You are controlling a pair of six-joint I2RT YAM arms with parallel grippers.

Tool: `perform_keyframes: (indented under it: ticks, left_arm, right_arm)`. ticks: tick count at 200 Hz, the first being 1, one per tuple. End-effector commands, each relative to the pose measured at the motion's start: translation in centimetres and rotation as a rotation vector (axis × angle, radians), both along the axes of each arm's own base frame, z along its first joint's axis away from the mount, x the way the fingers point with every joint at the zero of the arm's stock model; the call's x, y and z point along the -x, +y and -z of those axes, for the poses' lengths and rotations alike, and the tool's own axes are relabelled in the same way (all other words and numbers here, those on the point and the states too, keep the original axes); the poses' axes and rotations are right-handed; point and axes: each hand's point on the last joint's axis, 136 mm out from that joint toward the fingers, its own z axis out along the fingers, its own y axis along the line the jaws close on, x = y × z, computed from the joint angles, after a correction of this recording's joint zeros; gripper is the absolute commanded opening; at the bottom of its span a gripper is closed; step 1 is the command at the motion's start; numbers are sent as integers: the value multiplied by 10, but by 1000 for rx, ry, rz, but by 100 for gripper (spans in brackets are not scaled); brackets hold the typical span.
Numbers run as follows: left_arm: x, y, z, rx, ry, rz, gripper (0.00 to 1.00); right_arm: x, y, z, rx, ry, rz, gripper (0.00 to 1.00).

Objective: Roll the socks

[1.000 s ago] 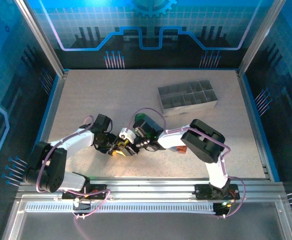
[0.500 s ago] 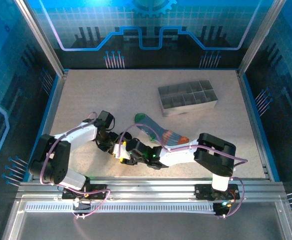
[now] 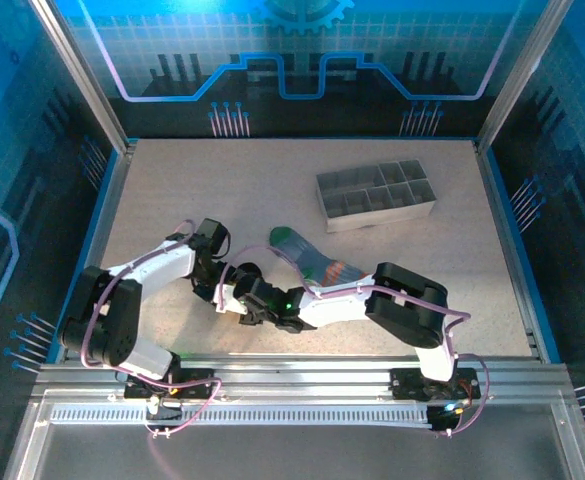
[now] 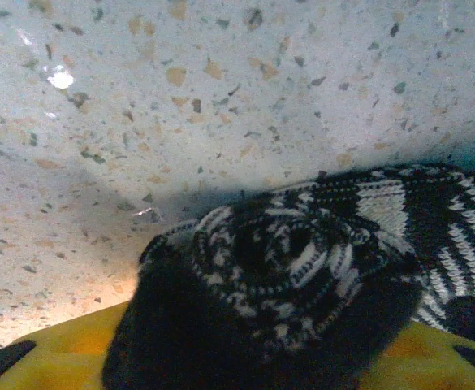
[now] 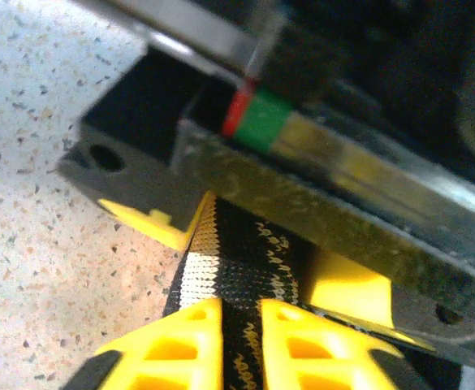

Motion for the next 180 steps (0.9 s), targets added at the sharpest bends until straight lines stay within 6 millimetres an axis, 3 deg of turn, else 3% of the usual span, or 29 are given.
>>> perform_keyframes:
  ticks: [1,14,49,86,110,154,180]
  left_arm:
    - [34,1,0,8,122,-1,51]
    - [31,0,-6,28,103,-25,56]
    - [1,-8,-24,162,-68,-116,77]
    - [-22,5,-52,197,-230,-181,92]
    - [-20,13,-58,199,-250,-172,93]
    - [-5,9,-41,219,-202,-136,83]
    - [-10,8,-35,218,-212,-130,79]
  right_arm:
    - [-6,-41,52,157,124,77,6]
    - [-3,-45,57,158,174,81,0]
    - [8,-58,75,161,320,95,0]
    - [12,-76,92,134,496,140,0]
    - [12,-81,94,111,567,146,0]
    - [1,-87,96,66,666,203,0]
    - [-2,-87,98,52,717,215,0]
